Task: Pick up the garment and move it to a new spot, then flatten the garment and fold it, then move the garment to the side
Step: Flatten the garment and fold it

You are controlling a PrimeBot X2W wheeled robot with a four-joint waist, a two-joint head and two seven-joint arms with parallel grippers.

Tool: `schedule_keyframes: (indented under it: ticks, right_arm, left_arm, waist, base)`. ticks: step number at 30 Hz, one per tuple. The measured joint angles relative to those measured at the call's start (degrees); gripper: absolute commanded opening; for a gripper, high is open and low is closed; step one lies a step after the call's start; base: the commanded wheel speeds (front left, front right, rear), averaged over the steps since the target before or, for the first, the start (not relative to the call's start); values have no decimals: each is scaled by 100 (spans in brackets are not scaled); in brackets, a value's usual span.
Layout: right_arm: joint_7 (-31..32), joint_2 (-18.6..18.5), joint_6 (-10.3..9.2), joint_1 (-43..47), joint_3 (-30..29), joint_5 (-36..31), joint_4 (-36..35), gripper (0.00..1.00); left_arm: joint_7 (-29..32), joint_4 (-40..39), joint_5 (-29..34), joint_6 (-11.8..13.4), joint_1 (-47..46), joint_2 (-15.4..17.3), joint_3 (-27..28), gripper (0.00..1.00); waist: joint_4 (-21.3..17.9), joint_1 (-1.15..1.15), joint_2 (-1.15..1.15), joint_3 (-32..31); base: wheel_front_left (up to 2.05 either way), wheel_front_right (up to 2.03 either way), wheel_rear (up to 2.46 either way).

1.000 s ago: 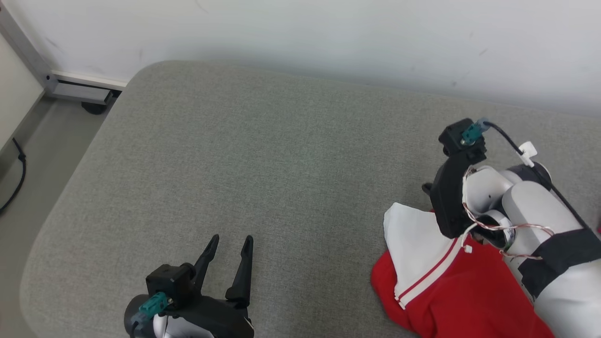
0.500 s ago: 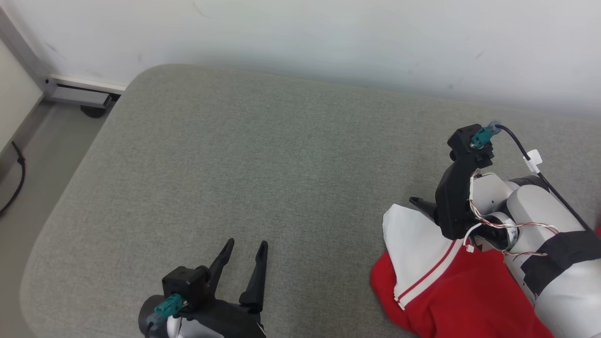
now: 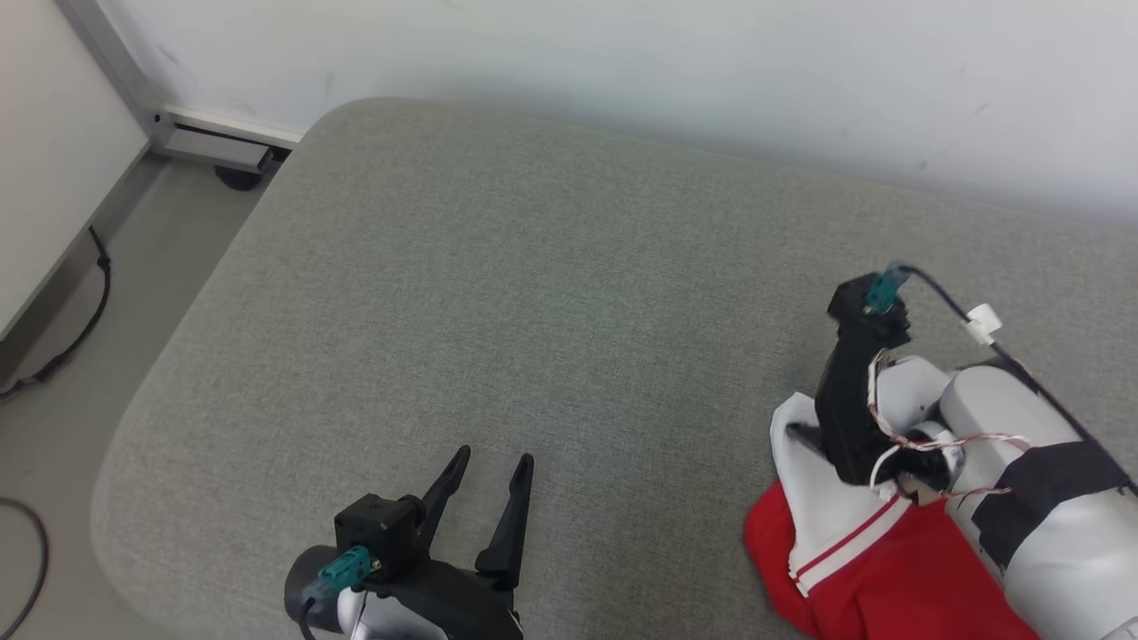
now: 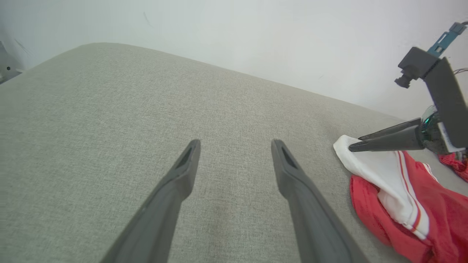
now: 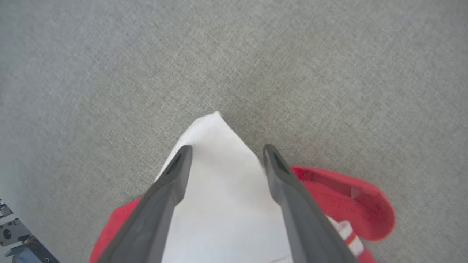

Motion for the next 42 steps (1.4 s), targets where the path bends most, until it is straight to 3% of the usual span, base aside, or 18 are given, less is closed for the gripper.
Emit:
schedule_keyframes:
  ticks: [3, 4, 5, 6, 20, 32, 37, 42]
  right_arm:
    - [41, 3, 1, 0, 332, -100, 121, 100]
    - [41, -3, 1, 0, 391, -102, 137, 49]
    - [40, -22, 1, 0, 466, -122, 138, 15]
    - [32, -43, 1, -1, 530, -154, 135, 0]
    - [-656, -177, 5, -445, 767, 24, 60, 0]
    - [-2448, -222, 7, -1173, 698, 357, -898, 0]
    - [-3236, -454, 7, -873, 723, 433, -1646, 0]
    - [-3858, -1007, 7, 196, 555, 382, -2351, 0]
  left_arm:
    - [-2, 54, -26, 1, -9, 0, 13, 100]
    - [-3, 63, -27, 0, -9, -1, 13, 100]
    - [-10, 69, -29, 0, -9, 0, 13, 100]
    - [-10, 74, -37, 1, -9, -1, 16, 100]
    - [-96, 154, -54, 4, -10, -2, 101, 100]
    - [-160, 235, -89, 14, -7, 42, 191, 100]
    - [-202, 241, -89, 63, 15, 143, 248, 100]
    - [-209, 242, -89, 76, 184, 185, 307, 100]
  waist:
    - [56, 0, 0, 31]
    - [59, 0, 0, 34]
    - [61, 0, 0, 36]
    - [61, 0, 0, 37]
    - [-47, 0, 0, 10]
    - [-256, 0, 0, -117]
    - [-424, 0, -1, -206]
    - [-621, 0, 0, -322]
  base:
    - [0, 0, 0]
    - [0, 0, 0]
    - [0, 0, 0]
    - [0, 0, 0]
    - [0, 0, 0]
    - [0, 0, 0]
    - [0, 0, 0]
    - [0, 0, 0]
